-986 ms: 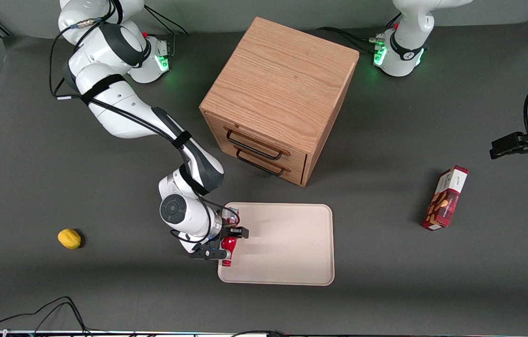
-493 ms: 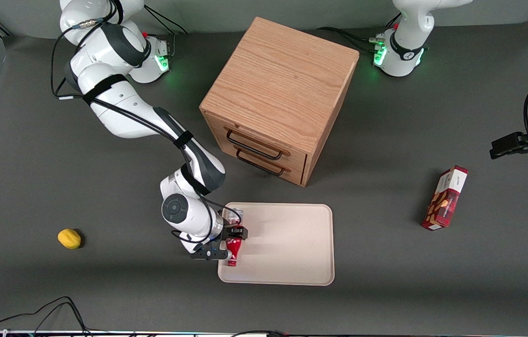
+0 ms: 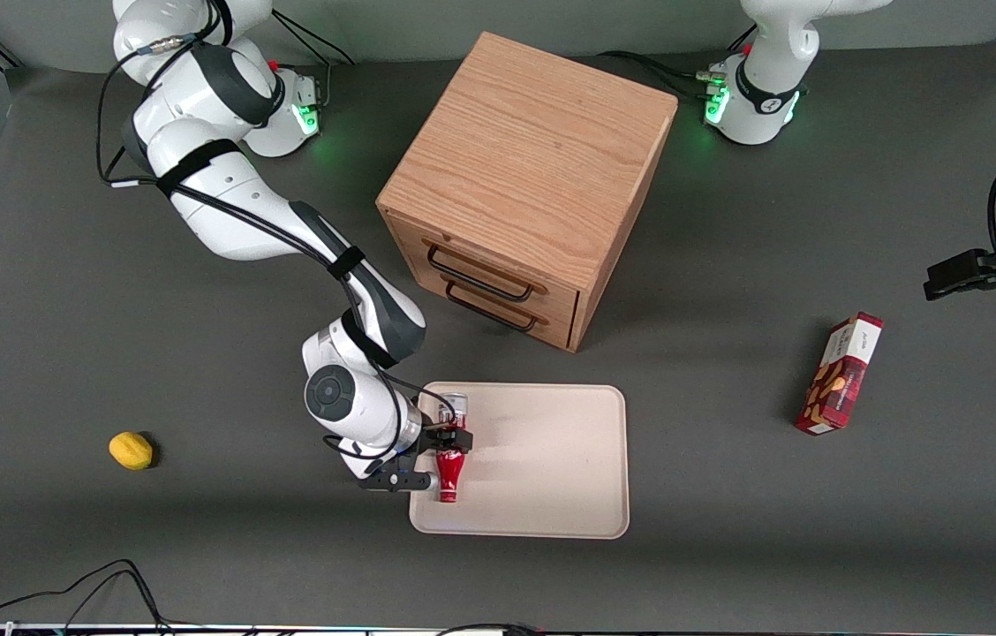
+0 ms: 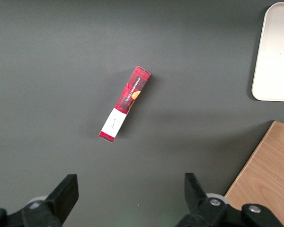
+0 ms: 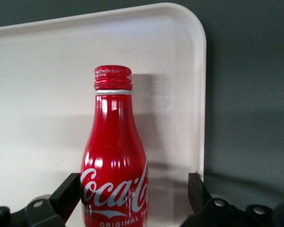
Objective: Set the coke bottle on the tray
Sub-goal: 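Lower the held bottle onto the tray surface, then open the right gripper to release the bottle on the tray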
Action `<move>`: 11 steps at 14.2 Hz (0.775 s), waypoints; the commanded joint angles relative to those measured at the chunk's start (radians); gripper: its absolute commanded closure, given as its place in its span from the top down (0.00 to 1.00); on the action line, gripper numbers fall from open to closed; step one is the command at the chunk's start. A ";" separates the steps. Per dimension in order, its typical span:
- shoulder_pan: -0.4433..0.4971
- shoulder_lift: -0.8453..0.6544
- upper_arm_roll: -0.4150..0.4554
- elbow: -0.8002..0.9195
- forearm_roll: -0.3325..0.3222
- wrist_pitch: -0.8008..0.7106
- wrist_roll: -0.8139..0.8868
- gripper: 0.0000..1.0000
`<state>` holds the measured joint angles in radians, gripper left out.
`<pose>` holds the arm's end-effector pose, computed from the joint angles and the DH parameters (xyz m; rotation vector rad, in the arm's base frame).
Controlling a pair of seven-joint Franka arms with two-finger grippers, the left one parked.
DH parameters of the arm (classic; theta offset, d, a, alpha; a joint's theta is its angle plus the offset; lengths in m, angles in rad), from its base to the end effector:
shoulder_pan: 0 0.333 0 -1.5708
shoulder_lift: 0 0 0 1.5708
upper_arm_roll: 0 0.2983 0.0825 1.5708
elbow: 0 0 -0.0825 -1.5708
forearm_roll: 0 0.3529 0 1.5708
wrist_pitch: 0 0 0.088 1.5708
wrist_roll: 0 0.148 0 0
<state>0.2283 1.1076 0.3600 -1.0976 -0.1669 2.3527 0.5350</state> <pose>0.6726 0.3399 0.1447 -2.8822 0.0890 -0.1208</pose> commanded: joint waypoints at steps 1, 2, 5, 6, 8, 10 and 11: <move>0.014 -0.011 -0.007 0.027 -0.023 -0.004 0.008 1.00; 0.014 -0.046 -0.004 0.025 -0.020 -0.012 0.008 1.00; 0.003 -0.173 0.023 0.035 -0.016 -0.148 -0.001 1.00; -0.004 -0.236 0.036 0.025 -0.014 -0.197 -0.010 1.00; -0.030 -0.354 0.051 0.025 -0.013 -0.359 -0.010 1.00; -0.056 -0.480 0.050 0.025 -0.006 -0.519 -0.009 1.00; -0.067 -0.550 0.039 0.021 -0.003 -0.599 -0.009 1.00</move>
<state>0.1959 0.6967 0.4032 -1.0181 -0.1670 1.8674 0.5349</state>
